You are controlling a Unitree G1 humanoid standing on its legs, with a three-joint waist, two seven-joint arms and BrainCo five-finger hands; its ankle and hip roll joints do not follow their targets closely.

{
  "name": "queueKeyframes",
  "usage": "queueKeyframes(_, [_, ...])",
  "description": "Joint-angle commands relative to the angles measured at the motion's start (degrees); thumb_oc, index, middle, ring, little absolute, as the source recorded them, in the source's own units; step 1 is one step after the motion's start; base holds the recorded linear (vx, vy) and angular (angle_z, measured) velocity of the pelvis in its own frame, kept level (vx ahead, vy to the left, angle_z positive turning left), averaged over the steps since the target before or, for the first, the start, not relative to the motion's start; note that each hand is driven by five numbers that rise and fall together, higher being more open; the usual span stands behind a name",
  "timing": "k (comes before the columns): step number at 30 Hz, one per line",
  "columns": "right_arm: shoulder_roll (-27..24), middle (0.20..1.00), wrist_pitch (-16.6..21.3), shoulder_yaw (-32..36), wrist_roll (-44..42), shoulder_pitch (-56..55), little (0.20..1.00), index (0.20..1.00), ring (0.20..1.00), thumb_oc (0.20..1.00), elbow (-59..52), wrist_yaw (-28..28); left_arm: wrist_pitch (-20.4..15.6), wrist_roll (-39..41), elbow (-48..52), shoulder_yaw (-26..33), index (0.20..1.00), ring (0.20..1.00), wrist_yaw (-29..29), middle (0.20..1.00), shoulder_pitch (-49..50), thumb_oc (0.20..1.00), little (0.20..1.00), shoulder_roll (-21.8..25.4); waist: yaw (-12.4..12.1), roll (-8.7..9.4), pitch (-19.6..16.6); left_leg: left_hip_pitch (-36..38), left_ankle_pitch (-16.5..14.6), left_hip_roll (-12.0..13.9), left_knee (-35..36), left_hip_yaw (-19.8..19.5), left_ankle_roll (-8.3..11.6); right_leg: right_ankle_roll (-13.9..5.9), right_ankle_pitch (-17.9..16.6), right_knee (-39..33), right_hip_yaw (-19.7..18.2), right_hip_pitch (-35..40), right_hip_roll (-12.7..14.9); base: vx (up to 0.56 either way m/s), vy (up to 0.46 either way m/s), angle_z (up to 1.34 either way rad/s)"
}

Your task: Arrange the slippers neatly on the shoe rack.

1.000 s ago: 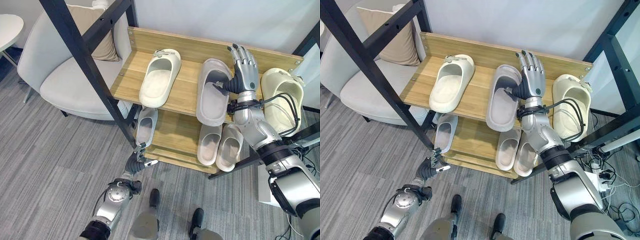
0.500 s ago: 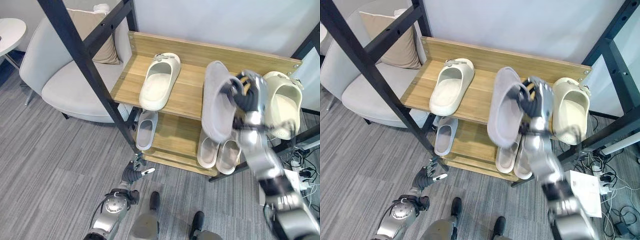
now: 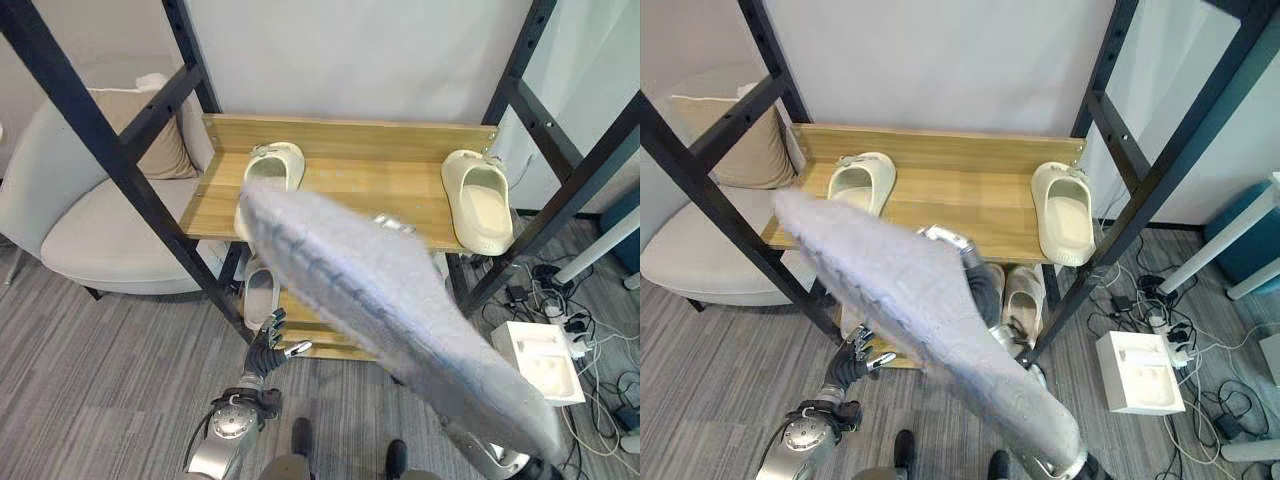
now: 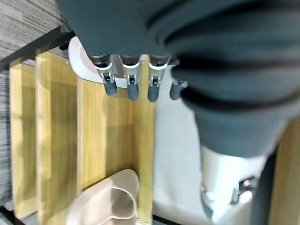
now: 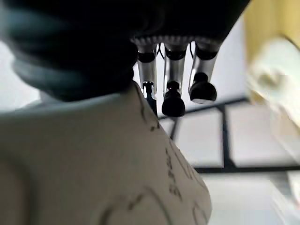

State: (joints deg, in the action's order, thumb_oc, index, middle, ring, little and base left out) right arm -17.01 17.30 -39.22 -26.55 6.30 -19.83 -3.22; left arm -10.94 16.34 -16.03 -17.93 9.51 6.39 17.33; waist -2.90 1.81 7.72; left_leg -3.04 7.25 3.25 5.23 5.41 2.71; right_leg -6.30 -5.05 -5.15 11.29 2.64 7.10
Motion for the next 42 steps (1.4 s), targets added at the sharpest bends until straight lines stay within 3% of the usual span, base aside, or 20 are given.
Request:
queueKeyframes(1, [-2.0,0.2,0.1,2.6,1.1,4.5,0.2,0.2,0.2,0.2,-0.9,4.2,-4.2,-1.6,-0.9,-0.4,1.0,1.0,0.7,1.0,-6.1,1.0,1.0,1.7,-1.9,-0.01,3.3,3.8,-5.2,1.2,-0.2,-0.5,2.46,-1.3,5.6,0.2,1.7,3.9,1.0,-0.02,-0.033,0.11])
queueKeyframes(4, [-3.1,0.2,-0.5,2.5,6.3,4.3,0.2,0.2,0.2,0.2,2.5,3.8,-4.4,-1.8,-1.1,0.0,1.0,1.0,1.0,1.0,-7.0,1.0,1.0,1.9,-2.0,-0.05,4.1,3.9,-5.1,1.3,-0.2,-0.7,2.66,-1.2,5.7,0.4,2.1,4.0,0.9,-0.04,-0.024,0.13])
queueKeyframes(5, [-3.9,0.2,-1.4,3.0,14.3,4.3,0.2,0.2,0.2,0.2,6.1,1.8,-4.5,-2.3,-1.6,0.0,1.0,1.0,1.3,1.0,-8.1,1.0,1.0,1.9,-2.1,-0.13,5.2,3.8,-4.9,1.4,-0.2,-1.1,2.78,-1.08,5.8,0.8,2.4,3.9,0.9,-0.04,-0.024,0.16])
queueKeyframes(6, [-3.9,0.2,-1.3,2.9,14.4,4.3,0.2,0.2,0.2,0.2,6.2,1.7,-4.5,-2.3,-1.6,0.0,1.0,1.0,1.3,1.0,-8.2,1.0,1.0,1.9,-2.1,-0.14,5.3,3.8,-4.9,1.4,-0.2,-1.1,2.78,-1.07,5.9,0.8,2.4,3.9,0.9,-0.09,-0.04,0.1])
queueKeyframes(7, [-4.7,0.2,-2.6,4.2,24.7,4.4,0.2,0.2,0.2,0.2,10.3,-1.6,-4.6,-2.9,-2.2,-0.1,1.0,1.0,2.1,1.0,-9.2,1.0,1.0,1.5,-1.9,-0.36,6.7,3.7,-4.8,1.6,-0.2,-1.3,2.77,-0.99,6.1,1.6,2.7,3.5,0.9,-0.08,-0.023,0.05])
queueKeyframes(10, [-5.1,0.2,-5.3,6.7,39.1,5.6,0.2,0.2,0.2,0.2,17.9,-10.5,-4.9,-2.9,-1.5,-1.2,1.0,1.0,4.1,1.0,-11.4,1.0,1.0,0.6,-1.9,-1.22,10.0,2.9,-4.2,1.7,-0.2,-1.8,2.52,-1.0,6.3,3.4,3.0,1.7,1.1,-0.14,-0.017,0.03])
queueKeyframes(13, [-5.1,0.2,-8.5,8.7,47.9,10.2,0.2,0.2,0.2,0.2,25.6,-19.0,-5.6,-1.6,-0.1,-3.4,1.0,1.0,5.8,1.0,-14.3,1.0,1.0,0.1,-2.5,-2.6,13.9,-0.3,-2.8,2.0,-1.3,-2.9,2.49,-0.76,6.6,6.7,3.5,-2.2,1.8,-0.21,-0.006,0.0])
queueKeyframes(16, [-5.3,0.2,-12.6,10.4,55.0,20.7,0.2,0.2,0.2,0.2,32.9,-26.4,-7.0,-0.2,3.2,-5.4,1.0,1.0,6.3,1.0,-17.6,1.0,1.0,1.1,-3.7,-4.23,16.4,-9.1,-2.1,2.0,-5.6,-5.2,2.42,-0.32,7.5,13.5,4.2,-10.9,3.2,-0.25,-0.007,0.27])
queueKeyframes(22, [-10.3,0.2,-17.8,13.2,59.3,34.9,0.2,0.2,0.2,0.2,41.8,-33.7,-9.1,1.2,10.1,-7.2,1.0,1.0,5.5,1.0,-20.1,1.0,1.0,4.6,-6.7,-5.17,16.2,-19.4,-1.3,1.2,-9.4,-7.7,2.55,-0.35,9.0,18.3,4.9,-19.3,4.5,-0.1,-0.004,0.22])
queueKeyframes(28, [-16.8,0.2,-20.8,12.1,61.3,46.2,0.2,0.2,0.2,0.2,51.3,-37.0,-10.3,0.1,11.3,-9.2,1.0,1.0,5.9,1.0,-25.8,1.0,1.0,5.5,-7.9,-4.93,17.0,-26.9,-3.4,0.6,-15.8,-9.2,2.72,-0.5,11.0,23.9,5.0,-25.4,5.7,-0.01,0.019,0.3])
queueKeyframes(36, [-15.1,0.2,-23.2,9.3,59.6,53.8,0.2,0.2,0.2,0.2,59.8,-38.4,-10.3,0.4,10.7,-10.3,1.0,1.0,7.8,1.0,-31.8,1.0,1.0,4.0,-8.8,-4.0,18.2,-29.6,-4.4,0.0,-17.0,-9.9,3.0,-0.33,12.6,26.0,5.4,-27.7,5.7,0.03,0.001,0.06])
queueKeyframes(37, [-14.7,1.0,-24.5,8.7,60.6,54.3,1.0,1.0,1.0,1.0,61.3,-38.7,-10.4,0.5,10.9,-10.4,1.0,1.0,7.7,1.0,-32.0,1.0,1.0,4.0,-9.0,-4.02,18.3,-29.5,-4.4,-0.1,-16.8,-10.0,2.99,-0.3,12.7,25.8,5.5,-27.6,5.7,0.01,-0.001,0.06])
queueKeyframes(42, [-10.4,1.0,-27.7,7.4,60.6,57.8,1.0,1.0,1.0,1.0,67.2,-38.9,-10.4,0.9,10.6,-10.8,1.0,1.0,8.8,1.0,-33.7,1.0,1.0,3.4,-9.1,-3.84,19.1,-28.8,-4.6,-0.2,-16.2,-9.9,2.79,-0.28,12.4,24.8,5.3,-27.0,5.6,0.0,0.012,0.02])
